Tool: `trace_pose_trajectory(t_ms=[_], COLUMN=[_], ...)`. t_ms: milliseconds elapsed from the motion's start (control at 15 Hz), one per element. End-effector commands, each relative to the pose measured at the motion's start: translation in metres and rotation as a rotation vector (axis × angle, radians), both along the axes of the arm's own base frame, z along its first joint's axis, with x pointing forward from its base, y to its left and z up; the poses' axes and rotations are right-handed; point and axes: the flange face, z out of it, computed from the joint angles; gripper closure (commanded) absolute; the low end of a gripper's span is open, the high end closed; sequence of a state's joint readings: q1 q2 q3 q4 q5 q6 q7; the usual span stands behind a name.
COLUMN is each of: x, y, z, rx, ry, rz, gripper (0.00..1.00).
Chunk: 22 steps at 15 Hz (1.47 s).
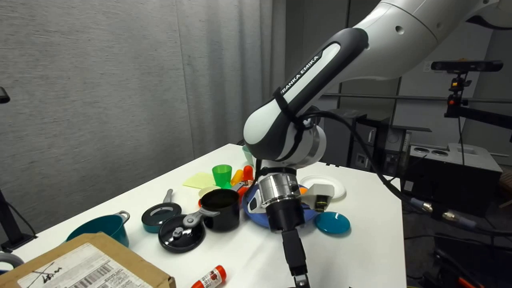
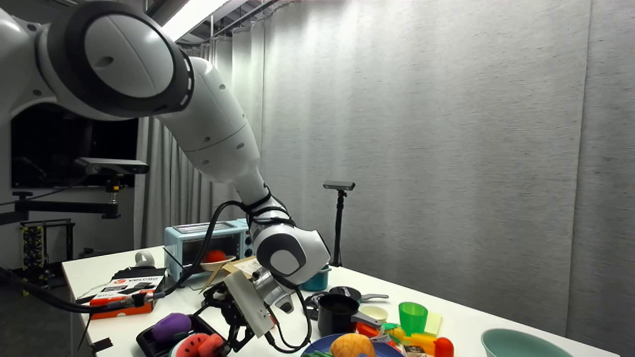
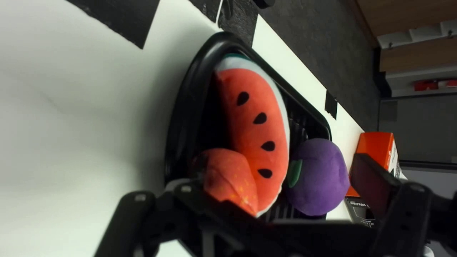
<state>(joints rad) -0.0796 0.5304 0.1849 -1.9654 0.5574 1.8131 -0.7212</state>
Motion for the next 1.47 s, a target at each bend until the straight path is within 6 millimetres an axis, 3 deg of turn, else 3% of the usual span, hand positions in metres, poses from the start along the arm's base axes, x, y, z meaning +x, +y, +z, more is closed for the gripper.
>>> trace_pose_trajectory(t_ms=[0,333,400,533,1067,1400], x=[0.0,0.0,-0.001,0.0,0.003,0.008], y=[0.016,0.033,0.035,0.037,0.045,0.044], z=[-0.009,-0.015,-0.015,-0.014,-0.013,0.001], rx=[-0.005,-0.071,-0.078,-0.092,-0.102,-0.13], ry=[-0.034,-0.114,-0.124,-0.147,-0.172,-0.2], rz=[0.014,0.02,0.022,0.025,0.039,0.075], gripper=[0.0,0.0,0.25,0.34,0.97,1.0])
